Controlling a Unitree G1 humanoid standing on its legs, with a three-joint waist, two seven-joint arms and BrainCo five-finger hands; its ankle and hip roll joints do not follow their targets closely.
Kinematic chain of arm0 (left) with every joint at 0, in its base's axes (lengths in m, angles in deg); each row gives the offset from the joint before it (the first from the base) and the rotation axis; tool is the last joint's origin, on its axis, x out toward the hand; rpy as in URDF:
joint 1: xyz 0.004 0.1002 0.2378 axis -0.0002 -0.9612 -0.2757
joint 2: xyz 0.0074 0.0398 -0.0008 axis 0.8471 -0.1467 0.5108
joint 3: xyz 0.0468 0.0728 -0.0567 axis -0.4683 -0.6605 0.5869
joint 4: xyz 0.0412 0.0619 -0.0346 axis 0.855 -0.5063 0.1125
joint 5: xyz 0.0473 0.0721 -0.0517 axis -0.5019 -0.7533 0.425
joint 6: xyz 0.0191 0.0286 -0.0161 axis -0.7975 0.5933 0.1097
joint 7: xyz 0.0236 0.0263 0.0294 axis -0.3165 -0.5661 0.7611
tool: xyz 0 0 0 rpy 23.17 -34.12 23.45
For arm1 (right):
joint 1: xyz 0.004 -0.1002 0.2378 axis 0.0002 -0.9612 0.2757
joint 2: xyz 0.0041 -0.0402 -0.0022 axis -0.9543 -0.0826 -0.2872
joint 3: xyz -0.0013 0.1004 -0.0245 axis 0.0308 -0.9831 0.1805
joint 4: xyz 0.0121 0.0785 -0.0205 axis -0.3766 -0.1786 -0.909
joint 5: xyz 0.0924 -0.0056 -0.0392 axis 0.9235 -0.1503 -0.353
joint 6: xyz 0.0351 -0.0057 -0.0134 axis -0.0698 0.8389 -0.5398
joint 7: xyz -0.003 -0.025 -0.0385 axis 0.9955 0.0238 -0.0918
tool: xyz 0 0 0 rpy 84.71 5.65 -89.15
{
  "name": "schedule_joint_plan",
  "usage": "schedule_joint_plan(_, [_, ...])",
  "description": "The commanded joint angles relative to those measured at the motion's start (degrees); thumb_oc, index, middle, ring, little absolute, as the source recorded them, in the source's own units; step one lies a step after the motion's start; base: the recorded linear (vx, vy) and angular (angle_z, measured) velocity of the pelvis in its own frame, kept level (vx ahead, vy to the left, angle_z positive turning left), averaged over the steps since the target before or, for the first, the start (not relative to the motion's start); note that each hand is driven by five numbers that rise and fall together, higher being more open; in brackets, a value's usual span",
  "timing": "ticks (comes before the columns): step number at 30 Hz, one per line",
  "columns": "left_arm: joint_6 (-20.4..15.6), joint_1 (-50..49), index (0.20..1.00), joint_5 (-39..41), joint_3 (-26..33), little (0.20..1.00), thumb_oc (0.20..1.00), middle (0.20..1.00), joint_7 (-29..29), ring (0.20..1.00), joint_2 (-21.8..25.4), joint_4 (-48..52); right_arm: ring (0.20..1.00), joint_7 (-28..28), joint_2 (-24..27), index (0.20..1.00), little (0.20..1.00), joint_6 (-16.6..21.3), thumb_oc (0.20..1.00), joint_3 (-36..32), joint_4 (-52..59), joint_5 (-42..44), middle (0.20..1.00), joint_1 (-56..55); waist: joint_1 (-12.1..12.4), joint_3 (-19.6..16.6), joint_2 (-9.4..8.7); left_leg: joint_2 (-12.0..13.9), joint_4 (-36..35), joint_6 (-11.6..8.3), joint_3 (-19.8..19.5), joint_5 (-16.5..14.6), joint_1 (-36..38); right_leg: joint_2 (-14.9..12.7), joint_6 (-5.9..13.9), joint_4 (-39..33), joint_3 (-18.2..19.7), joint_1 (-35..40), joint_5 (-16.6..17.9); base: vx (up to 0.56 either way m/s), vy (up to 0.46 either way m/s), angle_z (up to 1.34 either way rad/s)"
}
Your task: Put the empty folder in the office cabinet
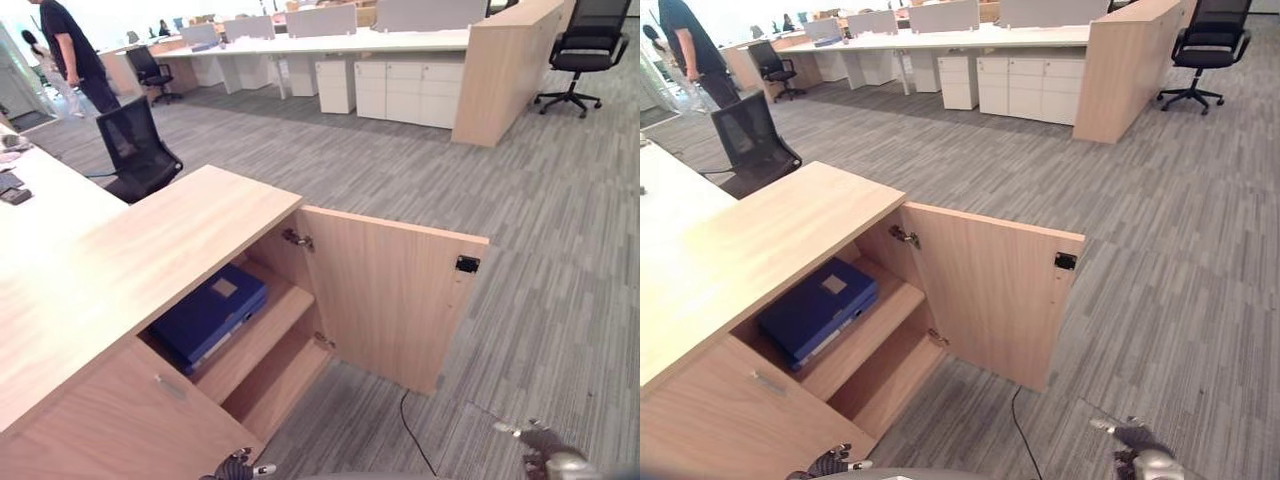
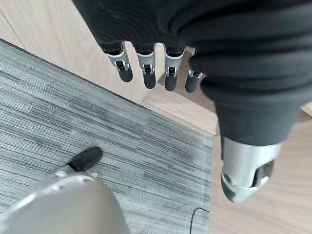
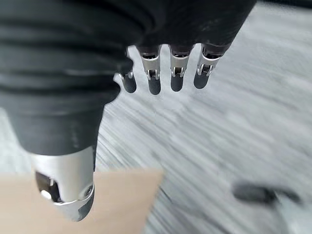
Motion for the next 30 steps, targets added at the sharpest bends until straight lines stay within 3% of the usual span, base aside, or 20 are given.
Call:
schedule_joint_plan(1, [-1.1, 2.1, 1.000, -1.9, 0.1, 1.000, 1.000, 1.000, -0.5, 1.000, 3.6, -0.3, 1.000, 1.2, 1.3, 1.000, 1.000, 1.5, 1.000, -0.6, -3.7, 4.2, 1.000, 7.6, 0.7, -0.2, -5.73, 0.1, 0.9, -2.61, -1.8, 1.8, -1.8, -1.0, 4.09, 1.9, -1.1, 2.3, -6.0, 0.01, 0.027, 0.08])
schedule_joint_plan(8, [-1.3, 1.0, 1.000, -0.7, -1.8, 1.000, 1.000, 1.000, -1.0, 1.000, 3.5, 1.2, 1.000, 2.1, 6.9, 1.000, 1.000, 1.8, 1.000, 2.7, -4.3, 4.2, 1.000, 18.5, 3.2, -0.7, -6.42, 0.0, 0.8, -2.56, -3.1, 1.8, -1.9, -1.2, 4.28, 1.7, -2.4, 3.1, -6.1, 0.00, 0.034, 0.11])
schedule_joint_plan(14, [-1.1, 0.7, 1.000, -0.6, -2.8, 1.000, 1.000, 1.000, -1.1, 1.000, 3.5, 1.2, 1.000, 2.2, 6.0, 1.000, 1.000, 1.7, 1.000, 6.2, -4.1, 3.8, 1.000, 23.7, 4.4, -0.6, -6.59, -0.1, 0.7, -2.62, -4.1, 2.0, -2.4, -1.3, 4.27, 1.4, -3.2, 3.3, -6.1, -0.01, 0.020, 0.13])
schedule_joint_plan(19, [-1.0, 0.7, 1.000, -0.2, -3.3, 1.000, 1.000, 1.000, -0.8, 1.000, 3.6, 1.1, 1.000, 2.3, 2.1, 1.000, 1.000, 1.7, 1.000, 9.7, -3.4, 3.2, 1.000, 27.2, 5.4, -0.4, -6.57, -0.3, 0.6, -2.56, -4.9, 2.2, -2.9, -1.4, 4.15, 1.3, -3.9, 3.4, -6.0, -0.02, 0.020, 0.09])
schedule_joint_plan(23, [-0.7, 0.8, 1.000, -0.1, -3.3, 1.000, 1.000, 1.000, -0.2, 1.000, 3.2, 0.3, 1.000, 2.8, -4.8, 1.000, 1.000, 1.9, 1.000, 12.5, -1.4, 2.9, 1.000, 28.1, 5.9, -0.3, -6.36, -0.4, 0.4, -2.46, -5.2, 2.4, -3.3, -1.4, 4.08, 1.1, -4.2, 3.3, -5.9, -0.02, 0.019, 0.05])
schedule_joint_plan(30, [-0.6, 0.8, 1.000, -1.2, -3.7, 1.000, 1.000, 1.000, 0.2, 1.000, 2.4, 0.0, 1.000, 1.7, -12.2, 1.000, 1.000, 1.4, 1.000, 17.9, 1.0, -1.1, 1.000, 25.2, 6.2, 0.0, -6.21, -0.6, 0.4, -2.33, -5.9, 2.4, -3.5, -1.7, 4.03, 1.1, -4.4, 3.4, -5.9, -0.01, 0.005, -0.01])
